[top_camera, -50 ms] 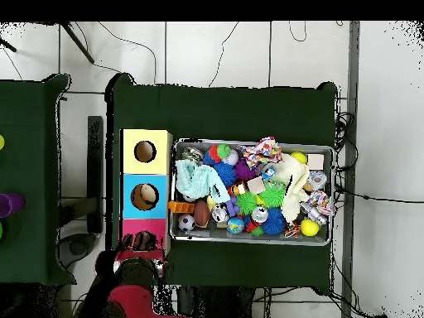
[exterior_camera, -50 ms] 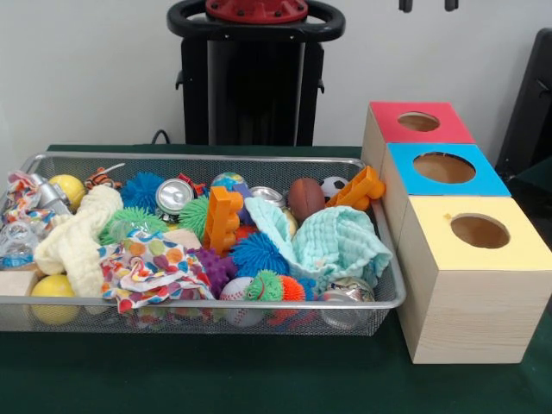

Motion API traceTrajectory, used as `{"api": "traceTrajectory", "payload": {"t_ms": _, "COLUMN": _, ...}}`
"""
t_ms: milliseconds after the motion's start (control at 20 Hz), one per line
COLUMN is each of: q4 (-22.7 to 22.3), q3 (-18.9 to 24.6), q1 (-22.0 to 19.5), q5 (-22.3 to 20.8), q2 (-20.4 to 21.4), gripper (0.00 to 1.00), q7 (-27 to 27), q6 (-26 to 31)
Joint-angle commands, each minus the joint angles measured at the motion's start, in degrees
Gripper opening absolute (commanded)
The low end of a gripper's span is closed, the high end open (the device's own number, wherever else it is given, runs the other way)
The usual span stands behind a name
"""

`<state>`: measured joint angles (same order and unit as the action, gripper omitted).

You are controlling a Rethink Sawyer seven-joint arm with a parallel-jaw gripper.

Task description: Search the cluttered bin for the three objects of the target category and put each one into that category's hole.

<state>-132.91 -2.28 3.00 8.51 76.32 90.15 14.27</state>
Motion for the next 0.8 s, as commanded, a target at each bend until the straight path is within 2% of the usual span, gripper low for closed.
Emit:
{"api": "traceTrajectory", "payload": {"t_ms": 50, "q4": 4.2, "q3": 2.0, "q1": -2.3, "q5": -6.2, "q2": -5.0, "gripper": 1.0, "q7": -0.4, "q6": 19.7}}
{"api": "traceTrajectory", "payload": {"t_ms": 200, "q4": 3.5, "q3": 3.8, "q1": -3.8, "q5": -5.8, "q2": -5.4, "gripper": 1.0, "q7": -0.6, "q6": 22.5}}
{"api": "traceTrajectory", "payload": {"t_ms": 500, "q4": 3.0, "q3": 5.3, "q1": -4.9, "q5": -5.7, "q2": -5.9, "gripper": 1.0, "q7": 0.1, "q6": 22.8}}
{"api": "traceTrajectory", "payload": {"t_ms": 700, "q4": 5.5, "q3": 7.8, "q1": -7.1, "q5": -2.5, "q2": -9.4, "gripper": 1.0, "q7": -0.4, "q6": 31.8}}
{"api": "traceTrajectory", "payload": {"t_ms": 800, "q4": 7.2, "q3": 8.6, "q1": -7.6, "q5": -2.5, "q2": -10.8, "gripper": 1.0, "q7": 0.4, "q6": 35.3}}
